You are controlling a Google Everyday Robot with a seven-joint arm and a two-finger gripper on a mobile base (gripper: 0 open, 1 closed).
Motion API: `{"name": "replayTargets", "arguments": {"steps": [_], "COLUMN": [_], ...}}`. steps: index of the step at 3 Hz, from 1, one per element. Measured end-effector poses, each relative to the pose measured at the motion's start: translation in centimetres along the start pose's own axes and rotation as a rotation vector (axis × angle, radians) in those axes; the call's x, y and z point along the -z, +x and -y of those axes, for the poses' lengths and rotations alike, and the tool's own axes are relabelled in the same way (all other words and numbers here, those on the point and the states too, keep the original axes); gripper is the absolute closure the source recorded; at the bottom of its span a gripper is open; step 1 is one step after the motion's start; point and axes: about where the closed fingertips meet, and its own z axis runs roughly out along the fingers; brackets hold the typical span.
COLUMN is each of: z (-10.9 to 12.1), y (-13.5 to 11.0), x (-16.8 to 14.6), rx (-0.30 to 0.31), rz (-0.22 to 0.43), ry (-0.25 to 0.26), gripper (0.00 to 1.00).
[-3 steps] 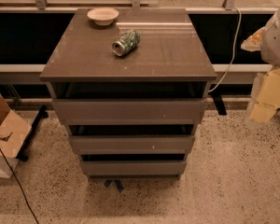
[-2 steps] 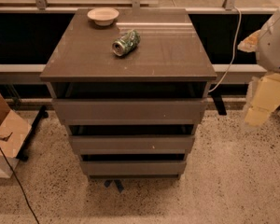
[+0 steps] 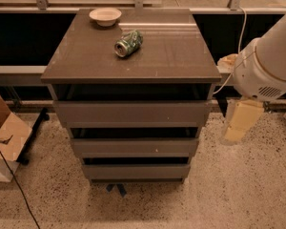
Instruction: Open middle drawer
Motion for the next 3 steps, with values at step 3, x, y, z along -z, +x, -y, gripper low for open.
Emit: {"name": "replayTargets", "arguments": {"steps": [3], "z": [-1.2], "y": [0.4], "x": [-8.5], "rx": [0.020], "rz": [0.196], "ry": [-0.016], "gripper": [0.00]}}
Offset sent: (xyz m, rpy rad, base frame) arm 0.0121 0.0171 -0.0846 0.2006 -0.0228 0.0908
